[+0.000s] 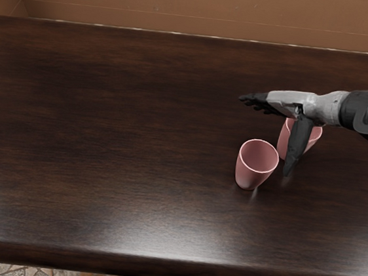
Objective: Pick up cup and place in cup with right hand
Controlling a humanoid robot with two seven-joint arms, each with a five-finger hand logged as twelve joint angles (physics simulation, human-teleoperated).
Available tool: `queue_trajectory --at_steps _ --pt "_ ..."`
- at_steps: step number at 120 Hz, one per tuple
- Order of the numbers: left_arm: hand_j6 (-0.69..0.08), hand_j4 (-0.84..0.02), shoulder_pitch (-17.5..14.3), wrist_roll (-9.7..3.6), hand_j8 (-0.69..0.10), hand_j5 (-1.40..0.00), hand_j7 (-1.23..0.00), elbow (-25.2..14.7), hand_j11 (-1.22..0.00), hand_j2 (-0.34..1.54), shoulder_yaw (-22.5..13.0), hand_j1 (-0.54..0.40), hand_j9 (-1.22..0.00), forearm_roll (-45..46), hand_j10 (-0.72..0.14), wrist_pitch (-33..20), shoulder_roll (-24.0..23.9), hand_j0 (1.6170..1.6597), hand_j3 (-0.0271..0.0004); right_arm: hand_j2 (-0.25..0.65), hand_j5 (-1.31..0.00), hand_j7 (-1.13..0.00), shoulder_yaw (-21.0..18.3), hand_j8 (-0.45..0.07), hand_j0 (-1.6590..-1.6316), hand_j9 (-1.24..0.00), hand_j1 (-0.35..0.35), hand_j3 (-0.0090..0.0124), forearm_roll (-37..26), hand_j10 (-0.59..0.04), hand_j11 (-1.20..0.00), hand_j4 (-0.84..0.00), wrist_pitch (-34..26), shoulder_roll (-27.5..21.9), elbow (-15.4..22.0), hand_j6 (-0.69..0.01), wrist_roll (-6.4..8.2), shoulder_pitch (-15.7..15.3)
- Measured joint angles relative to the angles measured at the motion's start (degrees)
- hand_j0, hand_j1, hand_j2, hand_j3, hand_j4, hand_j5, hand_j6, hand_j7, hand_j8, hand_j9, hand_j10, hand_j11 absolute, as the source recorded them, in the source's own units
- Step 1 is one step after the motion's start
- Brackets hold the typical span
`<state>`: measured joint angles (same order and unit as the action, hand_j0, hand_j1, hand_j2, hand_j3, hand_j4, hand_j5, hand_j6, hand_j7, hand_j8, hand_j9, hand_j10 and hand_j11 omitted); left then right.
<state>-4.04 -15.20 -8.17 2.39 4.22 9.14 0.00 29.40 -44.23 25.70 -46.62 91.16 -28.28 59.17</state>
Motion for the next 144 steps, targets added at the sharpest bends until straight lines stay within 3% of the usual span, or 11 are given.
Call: queue_trajectory --at_steps 50,101,144 --pt "0.000 0.000 0.0 0.00 0.000 0.00 0.00 0.0 0.00 0.00 0.0 0.349 0.00 0.0 0.000 0.0 0.0 1.6581 0.0000 -0.006 -0.04 -0.04 -1.6 -0.036 -1.6581 -0.04 -0.310 0.0000 -8.6 -0.035 -0.04 -0.036 -1.4 3.6 0.6 -0.037 0.07 -2.6" --pt "0.000 0.000 0.0 0.00 0.000 0.00 0.00 0.0 0.00 0.00 0.0 0.349 0.00 0.0 0.000 0.0 0.0 1.6581 0.0000 -0.028 -0.19 -0.19 -1.5 -0.148 -1.6581 -0.19 -0.176 0.0000 -11.1 -0.147 -0.19 -0.148 -2.3 4.1 1.1 -0.150 0.07 -4.9" --pt "0.000 0.000 0.0 0.00 0.000 0.00 0.00 0.0 0.00 0.00 0.0 0.349 0.00 0.0 0.000 0.0 0.0 1.6581 0.0000 -0.040 -0.27 -0.27 -1.6 -0.210 -1.6581 -0.27 -0.103 0.0000 -12.8 -0.209 -0.27 -0.209 -3.6 4.6 1.4 -0.211 0.07 -5.8"
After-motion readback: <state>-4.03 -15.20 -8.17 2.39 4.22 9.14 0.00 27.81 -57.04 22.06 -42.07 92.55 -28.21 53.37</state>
